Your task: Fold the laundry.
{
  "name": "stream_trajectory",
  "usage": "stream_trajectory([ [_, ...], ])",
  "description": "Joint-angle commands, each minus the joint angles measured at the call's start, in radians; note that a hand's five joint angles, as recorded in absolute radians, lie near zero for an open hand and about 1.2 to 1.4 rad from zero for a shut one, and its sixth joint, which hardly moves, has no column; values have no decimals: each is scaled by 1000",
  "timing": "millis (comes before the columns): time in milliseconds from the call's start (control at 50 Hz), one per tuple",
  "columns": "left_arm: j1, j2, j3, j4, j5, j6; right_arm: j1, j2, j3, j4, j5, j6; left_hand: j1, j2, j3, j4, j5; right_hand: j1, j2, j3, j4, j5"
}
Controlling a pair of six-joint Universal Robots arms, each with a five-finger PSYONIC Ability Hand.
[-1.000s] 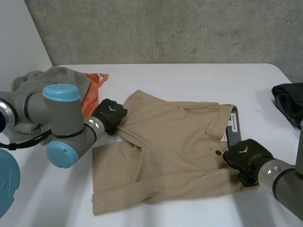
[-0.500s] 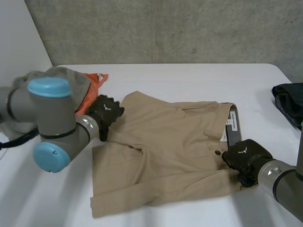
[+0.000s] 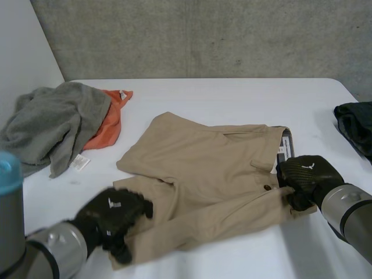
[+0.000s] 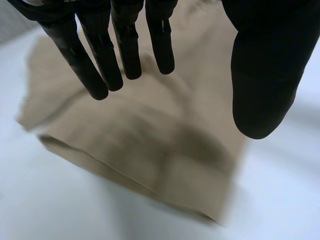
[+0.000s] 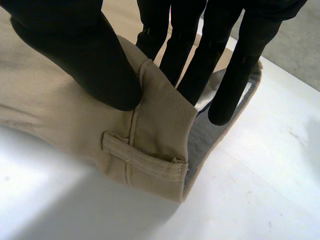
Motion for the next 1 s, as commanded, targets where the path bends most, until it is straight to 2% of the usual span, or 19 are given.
stream_trajectory([
  [20,-20,-80,-18,27,-17,3,4,-3,1,-4,21,44,66,68,69,64,60,297,215,193,195,208],
  [140,-41,-186,9,73,-56,3,-21,-29,1,-1,27,43,159,161,162,158,153,297,215,193,195,208],
  [240,-54,-214,14,134,-125,1,-36,-58,5,35,15,23,913,914,916,911,907,297,215,193,195,208],
  [360,-91,-162,-6,173,-167,6,-88,-98,31,140,-42,-109,914,916,917,912,908,297,215,193,195,208],
  [420,-95,-134,-27,158,-152,15,-125,-115,57,220,-123,-240,914,916,917,912,908,297,215,193,195,208],
  [460,-101,-116,-49,109,-116,49,-162,-123,74,306,-191,-369,914,916,917,912,908,297,215,193,195,208],
  [500,-109,-101,-58,48,-80,84,-189,-123,83,360,-218,-458,914,916,917,912,908,297,215,193,195,208],
  [520,-112,-85,-61,-21,-45,116,-226,-123,90,425,-244,-567,914,916,917,912,908,297,215,193,195,208],
  [580,-112,-64,-54,-113,-6,155,-278,-117,88,524,-270,-734,914,916,917,912,908,297,215,193,195,208],
  [620,-106,-53,-41,-174,5,172,-288,-108,79,539,-278,-773,914,916,917,912,908,297,215,193,195,208],
  [780,-97,-110,118,-40,-73,187,-225,7,-22,352,-255,-533,914,916,917,912,908,297,215,193,195,208],
  [880,-66,-255,331,102,-133,210,-208,53,-100,193,-223,-387,914,916,917,912,908,297,215,193,195,208],
  [1000,-51,-432,584,282,-119,241,-182,104,-159,-69,-154,-186,914,916,917,912,908,297,215,193,195,208],
])
